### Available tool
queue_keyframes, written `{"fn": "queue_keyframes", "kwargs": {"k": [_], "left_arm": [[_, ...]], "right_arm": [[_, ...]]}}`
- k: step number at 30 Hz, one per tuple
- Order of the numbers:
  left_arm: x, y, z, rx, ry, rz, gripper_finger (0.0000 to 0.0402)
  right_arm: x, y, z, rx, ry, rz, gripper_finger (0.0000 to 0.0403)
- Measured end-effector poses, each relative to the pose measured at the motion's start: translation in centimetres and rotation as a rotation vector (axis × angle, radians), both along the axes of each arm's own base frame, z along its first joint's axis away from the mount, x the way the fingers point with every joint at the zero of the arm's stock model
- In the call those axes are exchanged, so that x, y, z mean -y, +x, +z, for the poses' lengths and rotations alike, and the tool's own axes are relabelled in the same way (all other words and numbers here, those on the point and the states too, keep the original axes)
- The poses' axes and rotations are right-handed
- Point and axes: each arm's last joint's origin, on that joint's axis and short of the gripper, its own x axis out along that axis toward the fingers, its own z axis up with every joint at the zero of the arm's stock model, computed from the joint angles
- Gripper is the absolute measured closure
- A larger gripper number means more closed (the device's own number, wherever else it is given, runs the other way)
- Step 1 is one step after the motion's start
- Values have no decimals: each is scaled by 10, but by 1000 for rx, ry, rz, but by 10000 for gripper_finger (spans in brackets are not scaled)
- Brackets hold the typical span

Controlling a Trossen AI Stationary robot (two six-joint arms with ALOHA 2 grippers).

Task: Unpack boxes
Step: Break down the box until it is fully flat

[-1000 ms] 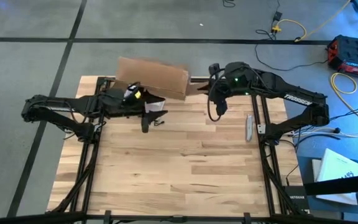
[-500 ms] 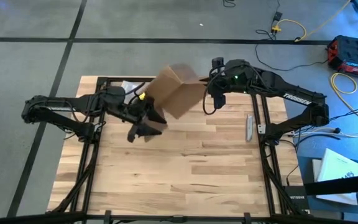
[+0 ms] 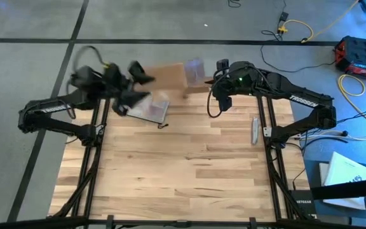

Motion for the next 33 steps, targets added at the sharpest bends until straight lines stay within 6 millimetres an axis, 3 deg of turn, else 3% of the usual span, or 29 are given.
{"fn": "queue_keyframes", "kwargs": {"k": [4, 8, 12, 17, 27, 33], "left_arm": [[-14, -16, 7, 35, 42, 149, 163], [-34, -20, -2, -68, 35, 357, 163], [-53, -12, -26, -285, -18, 429, 163], [-61, 6, -51, -468, -84, 408, 163], [-71, 26, -109, -916, -191, 482, 163], [-87, 29, -145, -1061, -175, 565, 163]], "right_arm": [[0, 0, 0, -1, -5, 3, 403], [-2, -1, -2, -23, 15, 22, 403], [-5, -7, -11, -130, 75, 67, 403], [-5, -9, -12, -150, 81, 66, 403], [-8, -11, 14, 12, 85, 137, 403], [-12, -10, 27, 120, 174, 235, 403]]}}
